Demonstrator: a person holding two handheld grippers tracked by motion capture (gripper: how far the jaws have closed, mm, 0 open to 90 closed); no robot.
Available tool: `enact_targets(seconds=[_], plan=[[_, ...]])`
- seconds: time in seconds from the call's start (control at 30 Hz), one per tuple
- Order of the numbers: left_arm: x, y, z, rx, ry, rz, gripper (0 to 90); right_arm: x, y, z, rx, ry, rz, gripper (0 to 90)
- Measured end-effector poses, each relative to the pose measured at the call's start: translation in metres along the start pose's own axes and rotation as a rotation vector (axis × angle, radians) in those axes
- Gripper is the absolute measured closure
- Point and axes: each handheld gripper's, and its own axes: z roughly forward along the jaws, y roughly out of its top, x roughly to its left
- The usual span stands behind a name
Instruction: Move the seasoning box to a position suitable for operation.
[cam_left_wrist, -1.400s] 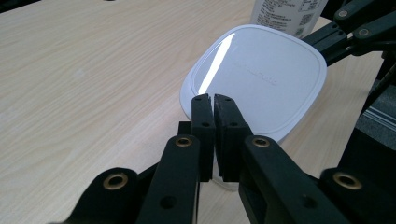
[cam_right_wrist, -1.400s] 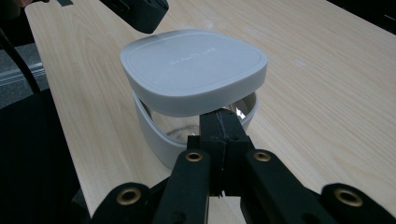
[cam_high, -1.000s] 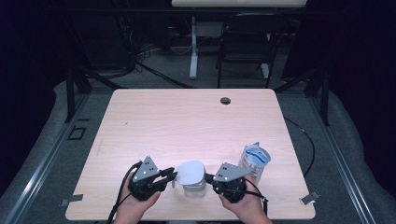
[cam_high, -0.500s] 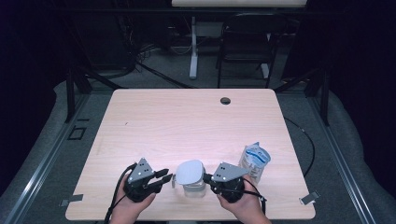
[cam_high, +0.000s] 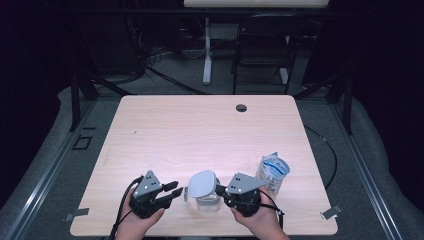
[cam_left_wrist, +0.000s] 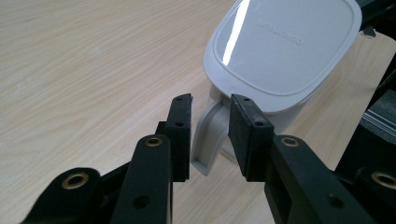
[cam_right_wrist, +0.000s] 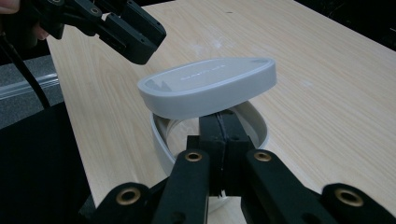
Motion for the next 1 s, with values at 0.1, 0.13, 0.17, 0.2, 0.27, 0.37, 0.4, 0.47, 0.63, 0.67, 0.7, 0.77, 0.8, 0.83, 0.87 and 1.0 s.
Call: enact_targets(seconds=[0.1,0.13,0.17,0.2,0.27,0.37,0.4,0.47,0.63,0.67,0.7,0.77,0.8,0.83,0.87,1.0], plan=[[-0.002,0.001,0.0,-0.005,-0.001,0.0,68.6,0.001,0.001,0.0,-0.007,0.005,0.0,90.0],[-0.003,0.001,-0.001,-0.008,0.0,0.0,68.0,0.002,0.001,0.0,-0.009,0.004,-0.002,90.0],[-0.003,0.001,-0.001,-0.01,-0.002,0.005,67.5,0.002,0.002,0.0,-0.01,0.004,-0.002,90.0],[-0.003,0.001,-0.001,-0.011,0.001,0.007,67.4,0.002,0.002,0.0,-0.012,0.007,-0.003,90.0],[-0.004,0.001,-0.002,-0.008,0.004,0.005,67.6,0.003,0.003,-0.001,-0.014,0.007,-0.007,90.0],[-0.003,-0.002,0.001,0.007,0.01,0.004,67.8,0.004,0.004,-0.001,-0.016,0.008,-0.01,90.0],[-0.002,-0.002,0.001,0.012,0.011,0.005,67.7,0.004,0.005,-0.001,-0.017,0.009,-0.01,90.0],[-0.002,-0.004,0.002,0.019,0.012,0.004,67.5,0.005,0.005,-0.001,-0.017,0.01,-0.008,90.0],[0.001,-0.005,0.001,0.019,0.021,0.002,66.5,0.004,0.008,0.0,-0.006,0.013,-0.014,90.0],[0.002,-0.005,0.001,0.018,0.02,-0.002,66.1,0.004,0.008,0.001,-0.002,0.017,-0.011,90.0],[0.003,-0.005,0.0,0.013,0.023,-0.011,65.8,0.003,0.009,0.001,0.002,0.019,-0.011,90.0],[0.007,-0.005,-0.002,0.009,0.028,-0.015,65.5,0.003,0.011,0.002,0.003,0.019,-0.007,90.0],[0.008,-0.005,-0.003,0.001,0.033,-0.022,65.4,0.002,0.012,0.002,0.005,0.014,-0.01,90.0],[0.009,-0.005,-0.004,-0.005,0.038,-0.023,65.4,0.002,0.013,0.003,0.003,0.018,-0.007,90.0],[0.01,-0.005,-0.005,-0.007,0.039,-0.028,65.4,0.002,0.014,0.003,0.003,0.019,-0.004,90.0],[0.013,-0.005,-0.008,-0.019,0.047,-0.035,65.4,0.002,0.018,0.005,0.006,0.026,0.004,90.0]])
